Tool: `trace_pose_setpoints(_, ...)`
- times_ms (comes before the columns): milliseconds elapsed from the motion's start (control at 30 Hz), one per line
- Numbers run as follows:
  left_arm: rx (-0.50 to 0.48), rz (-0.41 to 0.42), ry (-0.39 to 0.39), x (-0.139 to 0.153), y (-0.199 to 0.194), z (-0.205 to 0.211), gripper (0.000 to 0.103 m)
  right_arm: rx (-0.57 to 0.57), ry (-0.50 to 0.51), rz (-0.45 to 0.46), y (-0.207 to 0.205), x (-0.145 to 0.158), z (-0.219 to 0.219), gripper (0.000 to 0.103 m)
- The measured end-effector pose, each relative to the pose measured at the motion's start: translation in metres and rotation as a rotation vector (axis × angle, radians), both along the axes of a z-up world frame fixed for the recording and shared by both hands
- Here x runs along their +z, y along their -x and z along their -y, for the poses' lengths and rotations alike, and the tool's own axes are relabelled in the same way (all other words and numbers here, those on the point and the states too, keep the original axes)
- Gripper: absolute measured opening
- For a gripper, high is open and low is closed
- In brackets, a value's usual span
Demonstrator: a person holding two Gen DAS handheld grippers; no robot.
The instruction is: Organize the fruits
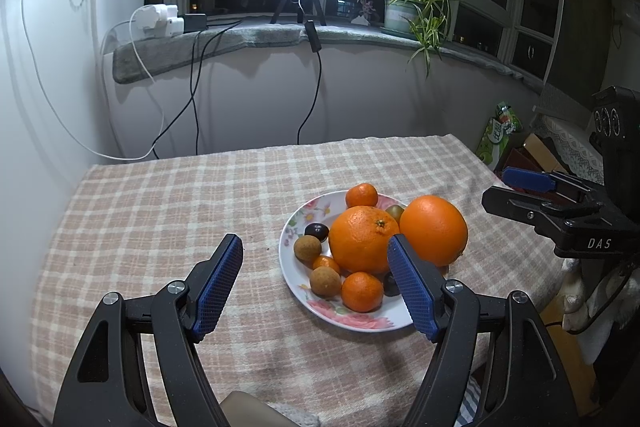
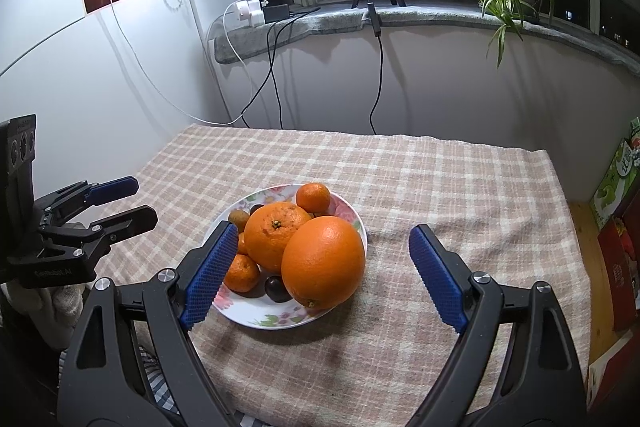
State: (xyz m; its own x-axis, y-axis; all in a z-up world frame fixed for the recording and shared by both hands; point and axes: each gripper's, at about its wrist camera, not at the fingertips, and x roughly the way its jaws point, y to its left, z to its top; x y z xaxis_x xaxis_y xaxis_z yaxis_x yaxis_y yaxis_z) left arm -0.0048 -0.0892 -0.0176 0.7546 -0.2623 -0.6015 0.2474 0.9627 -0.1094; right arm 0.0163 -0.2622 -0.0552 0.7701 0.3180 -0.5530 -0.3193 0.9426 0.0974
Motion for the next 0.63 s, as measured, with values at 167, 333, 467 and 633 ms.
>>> trace_pose_setpoints(167,0.000,0.000,0.001,-0.0002,-0.0001,0.0000,0.075,-0.004,-0.001,-0.004,-0.0005,-0.0010,-0.0001,0.090)
trace_pose_setpoints(333,0.002,0.001,-0.001,-0.0007,-0.0005,-0.0003,0.075,-0.013,-0.001,-0.010,0.0002,-0.0024,-0.0005,0.090)
trace_pose_setpoints(467,0.002,0.003,0.002,-0.0016,-0.0013,-0.0010,0.075,-0.023,-0.004,-0.014,0.0002,-0.0038,0.0003,0.090)
trace_pose_setpoints(633,0.003,0.004,-0.001,-0.0034,-0.0033,-0.0017,0.075,-0.039,-0.005,-0.014,-0.0004,-0.0047,0.0015,0.090)
